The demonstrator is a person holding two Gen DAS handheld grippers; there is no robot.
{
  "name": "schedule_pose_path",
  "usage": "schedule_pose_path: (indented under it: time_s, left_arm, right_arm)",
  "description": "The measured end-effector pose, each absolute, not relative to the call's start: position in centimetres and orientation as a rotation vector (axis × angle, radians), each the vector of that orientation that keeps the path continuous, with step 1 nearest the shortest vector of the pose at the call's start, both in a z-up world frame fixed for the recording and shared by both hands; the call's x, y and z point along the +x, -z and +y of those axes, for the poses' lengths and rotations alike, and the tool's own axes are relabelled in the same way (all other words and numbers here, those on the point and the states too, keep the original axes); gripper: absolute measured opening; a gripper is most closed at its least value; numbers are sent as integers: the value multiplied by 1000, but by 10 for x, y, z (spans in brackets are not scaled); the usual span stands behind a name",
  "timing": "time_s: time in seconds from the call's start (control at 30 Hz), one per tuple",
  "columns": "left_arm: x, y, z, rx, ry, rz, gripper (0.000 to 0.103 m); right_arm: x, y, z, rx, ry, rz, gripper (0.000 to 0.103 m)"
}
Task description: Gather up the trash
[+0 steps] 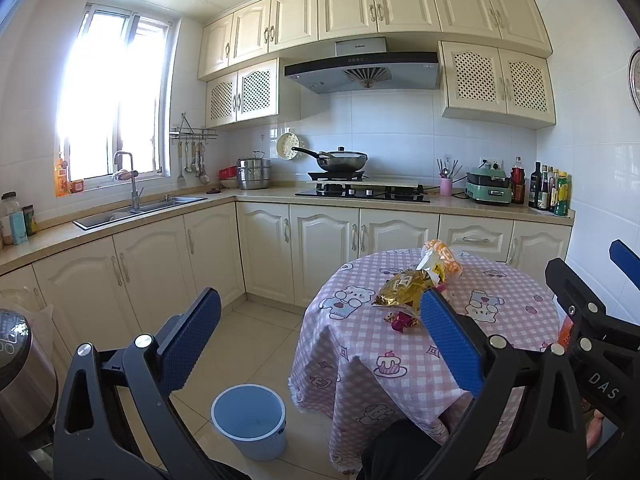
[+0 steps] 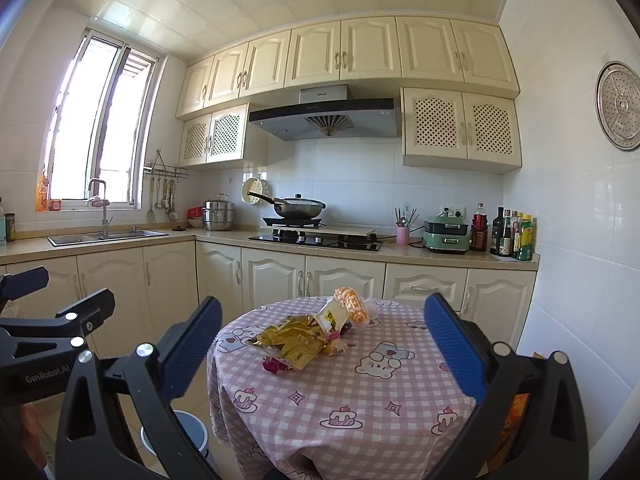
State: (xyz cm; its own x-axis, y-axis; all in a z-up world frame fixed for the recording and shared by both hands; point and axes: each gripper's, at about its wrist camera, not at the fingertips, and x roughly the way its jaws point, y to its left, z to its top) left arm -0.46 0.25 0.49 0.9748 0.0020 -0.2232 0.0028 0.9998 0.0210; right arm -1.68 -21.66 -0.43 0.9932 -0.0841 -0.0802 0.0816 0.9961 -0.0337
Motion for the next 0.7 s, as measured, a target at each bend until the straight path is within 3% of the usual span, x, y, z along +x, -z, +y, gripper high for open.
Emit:
schedule_pose_path:
  time_s: [0.7]
  left_arm:
    - [8, 12, -5, 27, 4, 241, 97]
  right_arm:
    - [-21, 1, -215, -32, 84, 84, 99]
